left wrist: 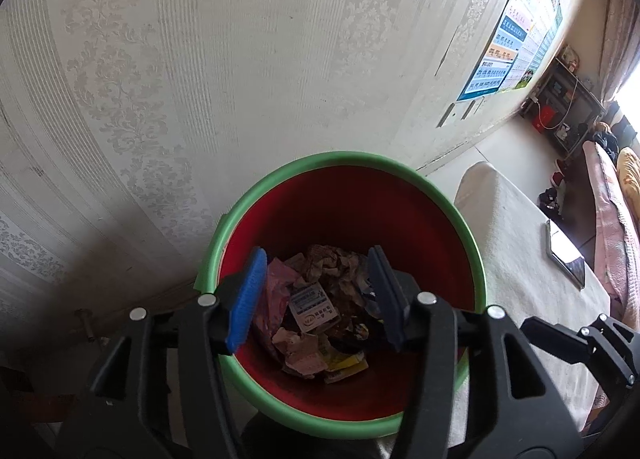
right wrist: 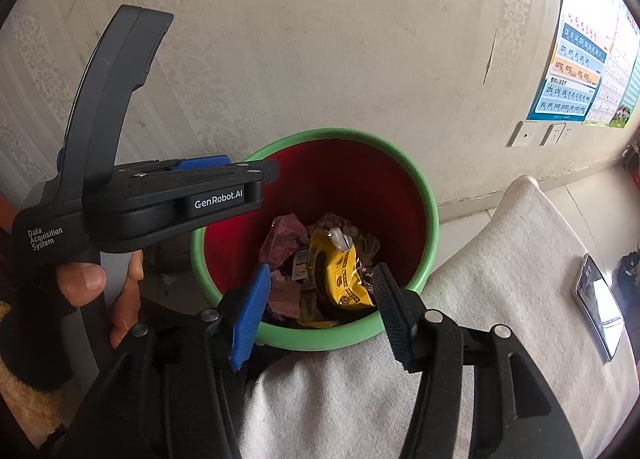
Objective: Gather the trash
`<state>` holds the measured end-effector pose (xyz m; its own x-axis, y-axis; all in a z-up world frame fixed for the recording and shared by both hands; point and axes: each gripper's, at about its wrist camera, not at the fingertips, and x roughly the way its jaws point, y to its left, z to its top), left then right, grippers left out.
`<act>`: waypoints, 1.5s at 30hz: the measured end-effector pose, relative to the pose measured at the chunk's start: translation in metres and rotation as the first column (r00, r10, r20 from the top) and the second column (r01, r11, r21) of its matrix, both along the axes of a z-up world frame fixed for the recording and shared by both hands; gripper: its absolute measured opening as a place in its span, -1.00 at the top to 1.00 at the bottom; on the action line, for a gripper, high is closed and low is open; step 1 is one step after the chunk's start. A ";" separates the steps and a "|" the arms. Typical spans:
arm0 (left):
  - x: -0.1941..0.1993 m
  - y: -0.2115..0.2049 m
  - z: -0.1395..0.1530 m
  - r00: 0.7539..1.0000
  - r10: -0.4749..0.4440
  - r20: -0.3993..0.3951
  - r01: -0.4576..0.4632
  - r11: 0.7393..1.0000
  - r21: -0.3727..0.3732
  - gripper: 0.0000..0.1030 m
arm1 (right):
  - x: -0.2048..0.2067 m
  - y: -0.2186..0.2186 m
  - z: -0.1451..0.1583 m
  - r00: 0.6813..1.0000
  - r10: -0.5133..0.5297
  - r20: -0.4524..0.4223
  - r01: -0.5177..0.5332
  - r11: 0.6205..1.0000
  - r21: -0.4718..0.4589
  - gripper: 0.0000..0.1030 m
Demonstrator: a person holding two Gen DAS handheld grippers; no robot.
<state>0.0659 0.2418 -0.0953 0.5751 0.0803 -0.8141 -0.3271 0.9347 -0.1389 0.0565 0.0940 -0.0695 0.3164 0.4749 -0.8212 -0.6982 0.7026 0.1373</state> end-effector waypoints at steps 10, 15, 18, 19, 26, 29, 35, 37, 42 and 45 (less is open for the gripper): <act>-0.040 -0.030 0.053 0.984 0.010 0.176 -0.022 0.998 0.067 -0.46 | -0.031 -0.077 0.053 0.977 -0.173 0.121 0.142 0.963 0.230 -0.61; -0.063 -0.076 0.105 0.939 -0.042 0.343 0.006 0.995 0.104 -0.83 | -0.068 -0.133 0.099 0.895 -0.320 0.310 0.187 0.902 0.389 -0.86; -0.076 -0.105 0.131 0.895 -0.074 0.439 0.023 0.993 0.120 -0.89 | -0.087 -0.160 0.119 0.821 -0.410 0.397 0.211 0.865 0.455 -0.87; -0.079 -0.114 0.138 0.882 -0.076 0.465 0.015 0.991 0.132 -0.89 | -0.092 -0.166 0.124 0.789 -0.444 0.426 0.237 0.858 0.455 -0.87; -0.093 -0.146 0.168 0.839 -0.082 0.538 0.011 0.991 0.133 -0.89 | -0.115 -0.211 0.140 0.614 -0.602 0.511 0.349 0.788 0.508 -0.87; -0.090 -0.153 0.169 0.862 -0.086 0.500 0.020 0.991 0.135 -0.89 | -0.116 -0.229 0.139 0.599 -0.642 0.479 0.386 0.755 0.530 -0.87; -0.096 -0.165 0.170 0.861 -0.129 0.491 0.039 0.981 0.189 -0.89 | -0.122 -0.245 0.136 0.596 -0.664 0.451 0.417 0.736 0.534 -0.87; -0.098 -0.168 0.172 0.860 -0.142 0.491 0.049 0.979 0.198 -0.89 | -0.121 -0.244 0.136 0.596 -0.662 0.454 0.415 0.738 0.532 -0.87; -0.100 -0.172 0.172 0.856 -0.166 0.489 0.067 0.974 0.214 -0.89 | -0.122 -0.240 0.135 0.597 -0.661 0.455 0.414 0.739 0.532 -0.87; -0.099 -0.173 0.171 0.857 -0.166 0.488 0.067 0.974 0.214 -0.89 | -0.122 -0.238 0.134 0.598 -0.661 0.453 0.418 0.739 0.527 -0.87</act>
<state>-0.0336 0.0689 0.0758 0.9144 0.1056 -0.3908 -0.1467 0.9862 -0.0768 -0.0653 -0.1435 0.0650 0.9493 0.2453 -0.1966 -0.2174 0.9640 0.1531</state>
